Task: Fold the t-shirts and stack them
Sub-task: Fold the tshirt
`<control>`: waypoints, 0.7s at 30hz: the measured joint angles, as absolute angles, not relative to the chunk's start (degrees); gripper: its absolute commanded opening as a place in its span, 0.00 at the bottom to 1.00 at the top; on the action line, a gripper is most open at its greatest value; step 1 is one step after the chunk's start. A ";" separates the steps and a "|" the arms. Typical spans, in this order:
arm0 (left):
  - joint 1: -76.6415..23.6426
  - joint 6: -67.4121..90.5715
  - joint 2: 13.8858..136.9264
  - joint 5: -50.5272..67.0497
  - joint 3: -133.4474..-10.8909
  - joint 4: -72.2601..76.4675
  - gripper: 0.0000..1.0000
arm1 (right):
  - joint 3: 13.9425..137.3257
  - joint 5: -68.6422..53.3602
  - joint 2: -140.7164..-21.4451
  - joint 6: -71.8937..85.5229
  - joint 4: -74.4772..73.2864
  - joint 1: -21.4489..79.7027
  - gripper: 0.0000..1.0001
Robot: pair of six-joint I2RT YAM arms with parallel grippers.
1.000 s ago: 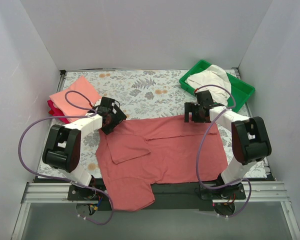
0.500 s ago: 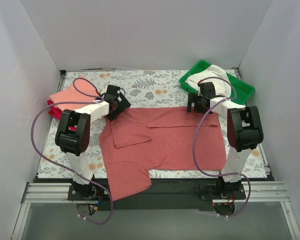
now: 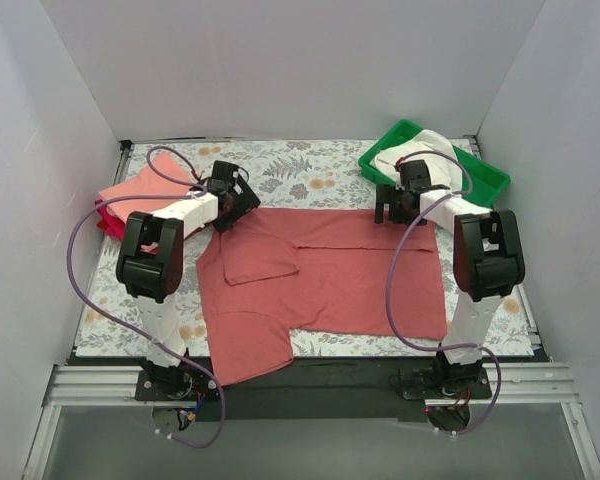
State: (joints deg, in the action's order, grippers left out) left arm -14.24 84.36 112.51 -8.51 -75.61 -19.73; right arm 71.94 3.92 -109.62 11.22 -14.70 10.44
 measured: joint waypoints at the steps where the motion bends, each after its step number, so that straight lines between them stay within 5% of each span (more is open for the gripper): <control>1: -14.24 84.29 112.05 -8.54 -75.57 -20.40 0.94 | 71.99 3.90 -109.36 11.11 -15.18 10.37 0.98; 9: -19.94 86.50 97.10 -12.05 -68.64 -29.08 0.94 | 62.83 3.44 -92.23 11.90 -17.06 10.35 0.98; 21: -58.17 106.89 68.71 -18.15 -45.15 -45.84 0.92 | 28.14 4.75 -49.36 26.26 -13.50 10.35 0.98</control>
